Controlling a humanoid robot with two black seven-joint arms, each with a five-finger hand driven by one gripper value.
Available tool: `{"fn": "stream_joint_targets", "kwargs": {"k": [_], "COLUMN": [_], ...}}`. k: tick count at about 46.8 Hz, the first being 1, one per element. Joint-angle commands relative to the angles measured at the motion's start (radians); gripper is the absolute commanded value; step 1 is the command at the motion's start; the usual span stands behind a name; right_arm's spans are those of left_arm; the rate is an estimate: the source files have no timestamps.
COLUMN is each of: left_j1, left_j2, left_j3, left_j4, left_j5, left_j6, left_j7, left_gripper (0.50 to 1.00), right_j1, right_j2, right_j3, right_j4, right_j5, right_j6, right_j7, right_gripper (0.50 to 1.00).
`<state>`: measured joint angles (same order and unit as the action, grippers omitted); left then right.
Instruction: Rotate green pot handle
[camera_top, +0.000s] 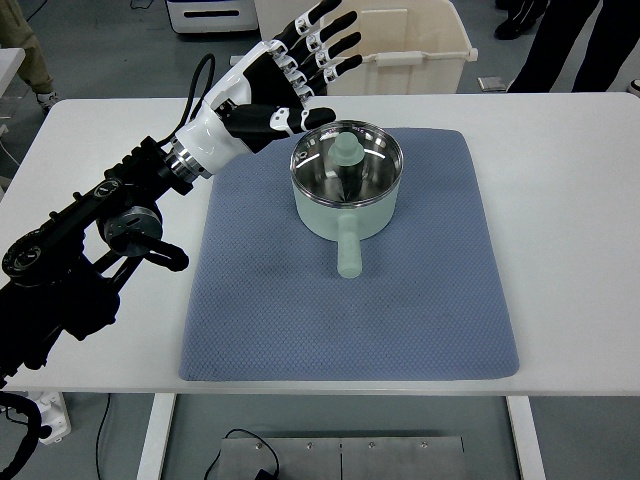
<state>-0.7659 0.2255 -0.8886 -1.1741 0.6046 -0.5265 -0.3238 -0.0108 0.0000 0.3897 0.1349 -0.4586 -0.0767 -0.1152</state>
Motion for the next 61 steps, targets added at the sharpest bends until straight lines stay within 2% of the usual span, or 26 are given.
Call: {"fn": "stream_joint_targets", "kwargs": {"k": [1,21,26,47,55,61], "left_j1": [-0.007,-0.136,-0.176,-0.332,-0.406,-0.487], "left_j2": [-0.002,-0.018,-0.046,-0.054,-0.037,0.021], "left_j3": [0.0,0.02,0.046,0.325,0.422,0.542], "left_j4": [-0.016,-0.044,-0.064,-0.072,-0.07,-0.068], "left_j5": [0.061,0.431,0.533,0.776,0.799,0.799], "left_j6": [0.0,0.0,-0.003,-0.038,-0.067,-0.084], "left_j7": [0.0,-0.001,-0.001,-0.003,-0.015,-0.038], "left_gripper": [1.0,1.0,1.0,1.0,1.0,1.0], "right_j1": [0.0,0.0,0.0,0.0,0.0,0.0], "right_j2": [0.0,0.0,0.0,0.0,0.0,0.0], "right_j3": [0.0,0.0,0.0,0.0,0.0,0.0], "right_j4": [0.0,0.0,0.0,0.0,0.0,0.0], "right_j5": [0.0,0.0,0.0,0.0,0.0,0.0], "right_j6": [0.0,0.0,0.0,0.0,0.0,0.0], "right_j7": [0.0,0.0,0.0,0.0,0.0,0.0], "right_gripper": [1.0,1.0,1.0,1.0,1.0,1.0]}}
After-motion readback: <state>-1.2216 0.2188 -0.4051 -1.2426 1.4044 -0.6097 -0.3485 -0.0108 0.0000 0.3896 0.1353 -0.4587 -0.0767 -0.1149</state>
